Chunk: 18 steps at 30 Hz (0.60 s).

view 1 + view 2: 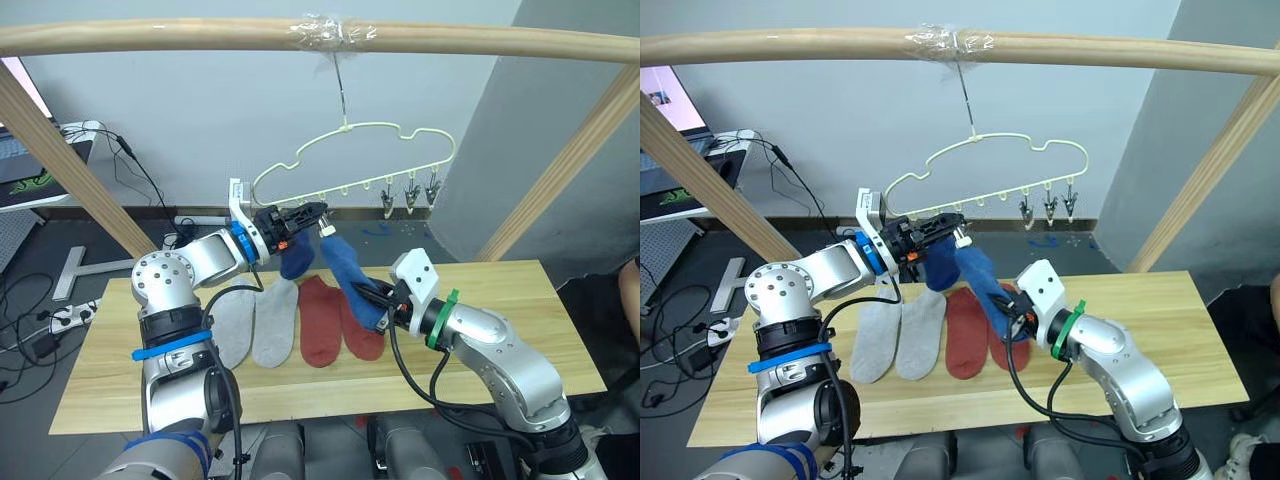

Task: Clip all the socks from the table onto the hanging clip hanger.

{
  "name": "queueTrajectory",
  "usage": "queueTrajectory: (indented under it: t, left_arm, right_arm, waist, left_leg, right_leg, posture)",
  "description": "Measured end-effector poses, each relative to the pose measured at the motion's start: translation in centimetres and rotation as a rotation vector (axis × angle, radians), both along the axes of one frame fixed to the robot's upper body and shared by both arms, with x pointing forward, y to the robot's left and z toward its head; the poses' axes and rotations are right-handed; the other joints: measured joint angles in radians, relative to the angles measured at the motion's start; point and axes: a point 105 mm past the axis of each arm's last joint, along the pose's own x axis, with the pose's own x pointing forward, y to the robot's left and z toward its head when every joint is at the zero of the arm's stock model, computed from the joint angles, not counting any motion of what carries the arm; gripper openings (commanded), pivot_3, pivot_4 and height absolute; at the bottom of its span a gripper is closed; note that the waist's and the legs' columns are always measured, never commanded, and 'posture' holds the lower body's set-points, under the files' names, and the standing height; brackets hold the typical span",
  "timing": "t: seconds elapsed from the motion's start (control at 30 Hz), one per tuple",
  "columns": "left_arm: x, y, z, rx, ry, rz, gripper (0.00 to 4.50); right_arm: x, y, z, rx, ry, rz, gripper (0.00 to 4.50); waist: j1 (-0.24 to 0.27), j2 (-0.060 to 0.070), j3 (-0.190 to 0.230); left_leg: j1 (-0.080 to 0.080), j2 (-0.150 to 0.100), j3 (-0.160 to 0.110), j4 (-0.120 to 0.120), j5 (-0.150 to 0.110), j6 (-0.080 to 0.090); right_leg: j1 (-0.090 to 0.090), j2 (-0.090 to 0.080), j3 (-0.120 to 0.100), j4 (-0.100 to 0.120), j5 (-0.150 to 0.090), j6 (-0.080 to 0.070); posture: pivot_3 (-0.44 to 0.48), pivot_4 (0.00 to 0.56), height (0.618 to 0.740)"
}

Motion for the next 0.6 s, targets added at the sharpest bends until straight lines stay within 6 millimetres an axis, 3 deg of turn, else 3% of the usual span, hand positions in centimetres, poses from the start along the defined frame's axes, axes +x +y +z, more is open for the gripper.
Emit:
queueTrajectory:
  t: [0.43,0.6]
  left_arm:
    - [-0.3,0.0,0.0,-0.016,0.000,-0.016,0.24]
    - [-0.5,0.0,-0.3,-0.004,0.005,-0.024,0.24]
  right_arm:
    - [1.1,0.9,1.3,0.007,-0.043,-0.003,0.01]
    - [1.8,1.1,0.8,-0.005,-0.040,-0.021,0.01]
  waist:
    - [0.000,0.000,0.000]
    - [0.000,0.000,0.000]
  left_leg:
    - [0.000,0.000,0.000,0.000,0.000,0.000]
    - [0.000,0.000,0.000,0.000,0.000,0.000]
  right_leg:
    - [0.000,0.000,0.000,0.000,0.000,0.000]
    - [0.000,0.000,0.000,-0.001,0.000,0.000]
  posture:
    - [0.084,0.187,0.740]
    - [0.084,0.187,0.740]
